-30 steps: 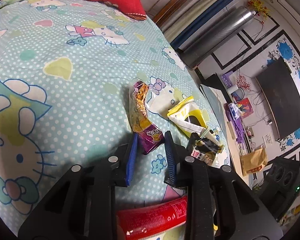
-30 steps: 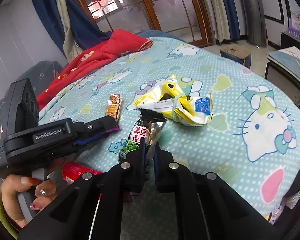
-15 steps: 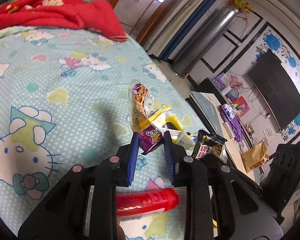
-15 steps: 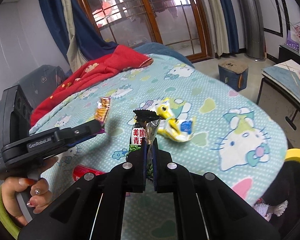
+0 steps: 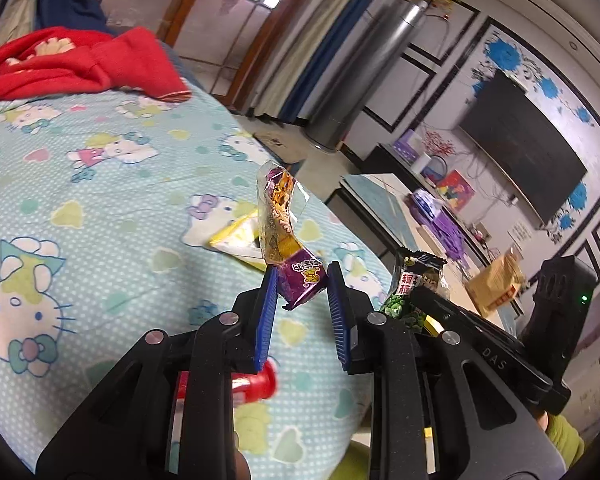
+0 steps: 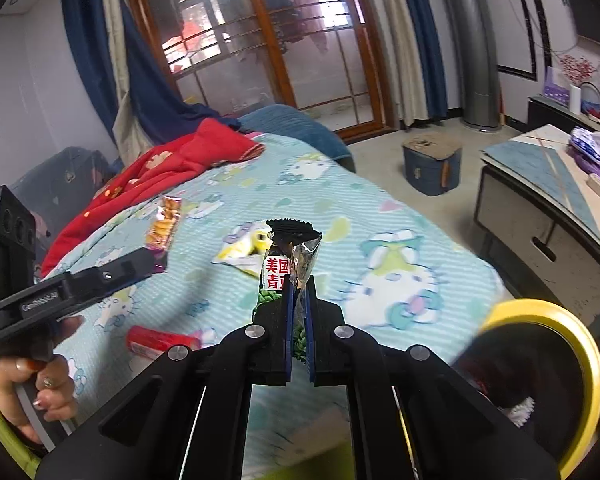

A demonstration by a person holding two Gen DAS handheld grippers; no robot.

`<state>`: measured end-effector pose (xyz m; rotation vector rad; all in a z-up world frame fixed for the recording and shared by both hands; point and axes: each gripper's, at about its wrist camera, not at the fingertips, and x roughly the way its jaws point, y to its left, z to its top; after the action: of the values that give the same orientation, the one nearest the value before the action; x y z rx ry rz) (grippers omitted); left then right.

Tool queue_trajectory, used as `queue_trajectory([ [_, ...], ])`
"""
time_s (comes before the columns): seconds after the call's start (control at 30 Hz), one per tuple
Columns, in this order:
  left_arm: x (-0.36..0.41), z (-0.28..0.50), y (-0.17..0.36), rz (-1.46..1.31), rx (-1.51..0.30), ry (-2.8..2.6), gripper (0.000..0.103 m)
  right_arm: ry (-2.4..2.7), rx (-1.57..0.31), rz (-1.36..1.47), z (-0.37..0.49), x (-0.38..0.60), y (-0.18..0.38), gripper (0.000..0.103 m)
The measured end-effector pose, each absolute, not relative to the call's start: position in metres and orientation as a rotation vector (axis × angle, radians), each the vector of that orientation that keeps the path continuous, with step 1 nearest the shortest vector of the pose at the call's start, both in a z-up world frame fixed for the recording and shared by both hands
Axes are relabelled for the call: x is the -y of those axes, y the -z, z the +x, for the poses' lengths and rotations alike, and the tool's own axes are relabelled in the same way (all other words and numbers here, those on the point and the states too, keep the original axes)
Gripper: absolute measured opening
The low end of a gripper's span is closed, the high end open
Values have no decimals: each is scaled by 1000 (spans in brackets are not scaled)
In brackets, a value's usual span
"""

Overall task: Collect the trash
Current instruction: 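Carry the orange-purple wrapper and green snack packet over the yellow bin, then open both tools to drop the wrapper and snack packet into the bin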

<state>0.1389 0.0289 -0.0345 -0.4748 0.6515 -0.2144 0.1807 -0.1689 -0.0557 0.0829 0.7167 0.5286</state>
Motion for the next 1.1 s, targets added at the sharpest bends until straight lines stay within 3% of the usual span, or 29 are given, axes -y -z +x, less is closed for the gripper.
queue_trajectory([
  [0.47,36,136,37,-346,-691,336,19,-358,-718,152,177,253,63,5],
  [1.1,146,136,70,-152,-808,565,19,-212,-853,290,175,348,103,7],
])
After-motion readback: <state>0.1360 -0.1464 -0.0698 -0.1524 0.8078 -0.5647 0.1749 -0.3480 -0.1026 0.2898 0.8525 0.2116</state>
